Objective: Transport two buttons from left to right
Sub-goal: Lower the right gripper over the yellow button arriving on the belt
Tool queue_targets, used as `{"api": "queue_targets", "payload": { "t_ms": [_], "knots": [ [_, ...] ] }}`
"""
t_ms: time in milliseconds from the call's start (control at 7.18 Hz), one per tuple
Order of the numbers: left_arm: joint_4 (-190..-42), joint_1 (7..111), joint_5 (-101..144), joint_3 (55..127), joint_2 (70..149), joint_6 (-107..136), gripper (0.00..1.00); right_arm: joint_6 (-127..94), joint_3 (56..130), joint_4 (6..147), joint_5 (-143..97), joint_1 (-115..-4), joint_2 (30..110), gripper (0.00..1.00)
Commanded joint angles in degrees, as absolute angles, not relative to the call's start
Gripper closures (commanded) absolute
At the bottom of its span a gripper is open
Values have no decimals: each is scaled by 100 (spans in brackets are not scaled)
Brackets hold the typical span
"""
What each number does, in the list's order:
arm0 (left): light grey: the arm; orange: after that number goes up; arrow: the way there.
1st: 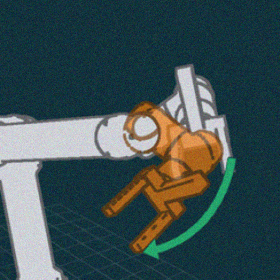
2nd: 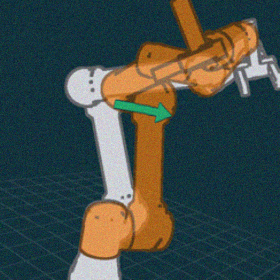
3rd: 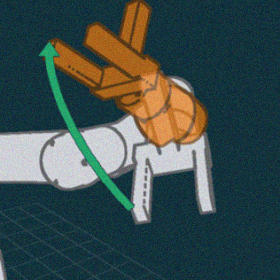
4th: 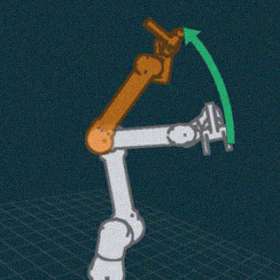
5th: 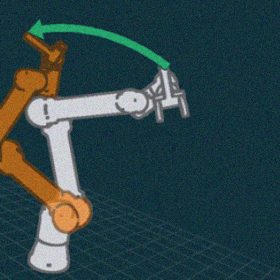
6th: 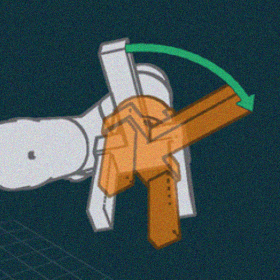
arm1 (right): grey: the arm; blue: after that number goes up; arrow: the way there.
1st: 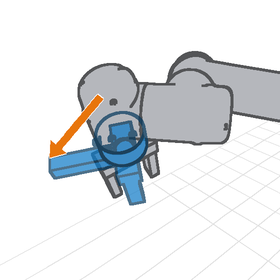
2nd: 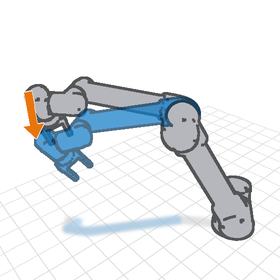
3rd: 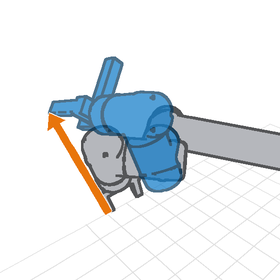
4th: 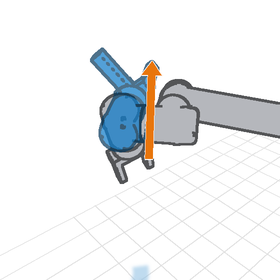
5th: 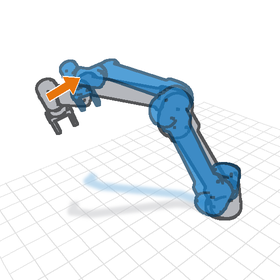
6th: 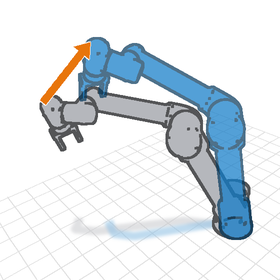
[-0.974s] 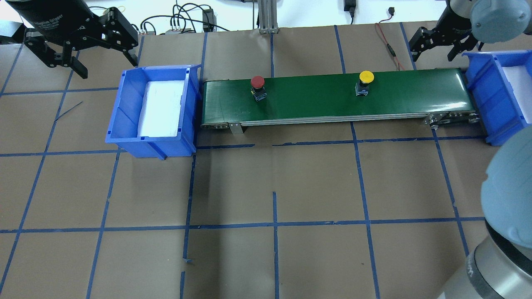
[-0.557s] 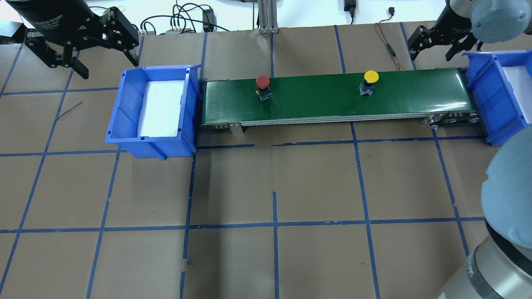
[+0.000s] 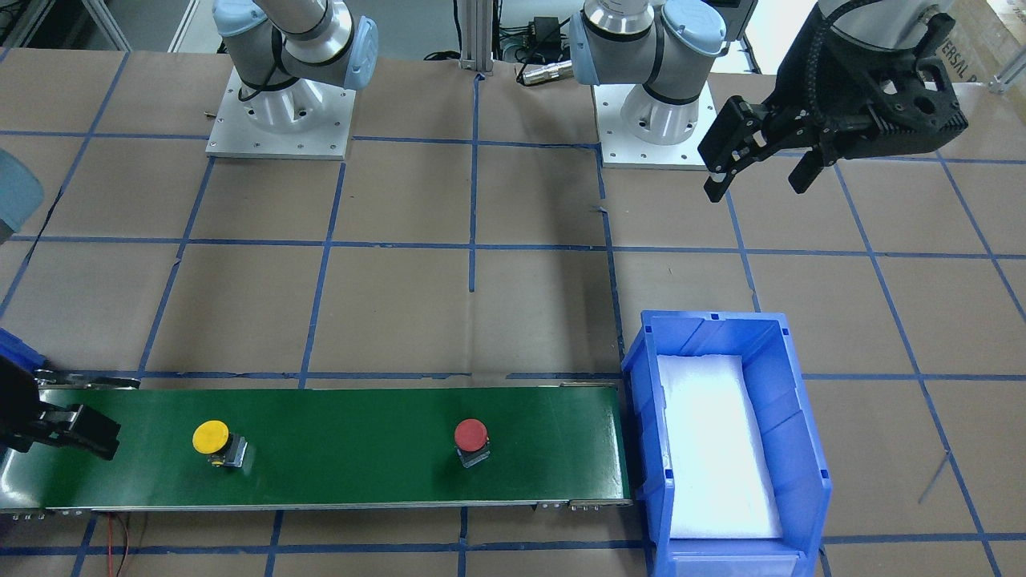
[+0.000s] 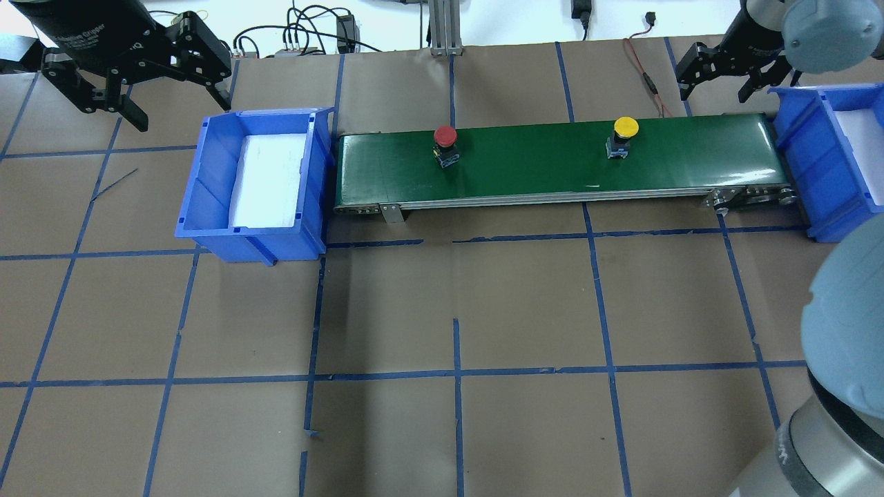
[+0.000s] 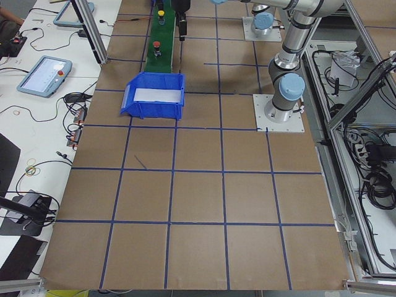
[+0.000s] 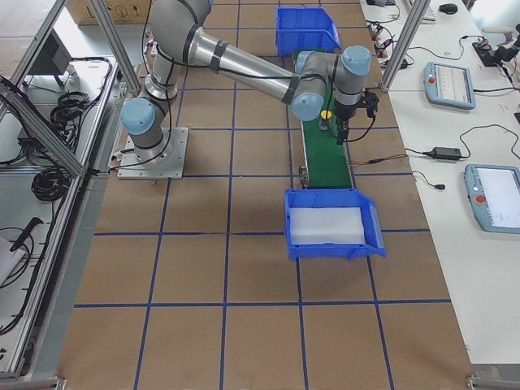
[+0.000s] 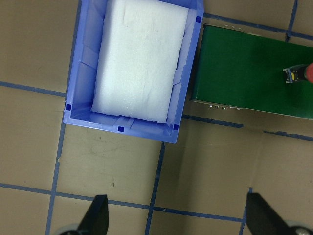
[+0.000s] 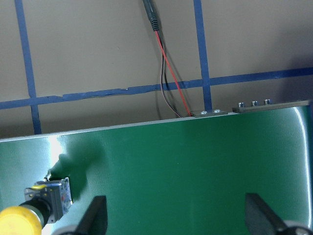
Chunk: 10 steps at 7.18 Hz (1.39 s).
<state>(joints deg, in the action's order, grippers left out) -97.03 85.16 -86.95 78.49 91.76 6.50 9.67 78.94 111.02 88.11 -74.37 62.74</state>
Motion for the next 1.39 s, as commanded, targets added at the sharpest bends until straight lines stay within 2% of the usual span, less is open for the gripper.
{"api": "queue_targets", "payload": {
  "t_ms": [0, 278, 557, 1253],
  "knots": [
    [-9703, 8517, -8692, 7849, 9176, 650, 0, 818, 8085, 11118, 8815, -7444, 6380, 0],
    [-9694, 8525, -8692, 7849, 9176, 650, 0, 914, 8348, 11337, 8895, -7523, 6616, 0],
    [-9703, 8525, -8692, 7866, 9176, 650, 0, 1429, 8945, 11399, 8807, -7515, 7029, 0],
    [-9703, 8517, -8719, 7928, 9167, 650, 0, 4615, 8965, 11443, 8526, -7480, 6953, 0]
  ]
}}
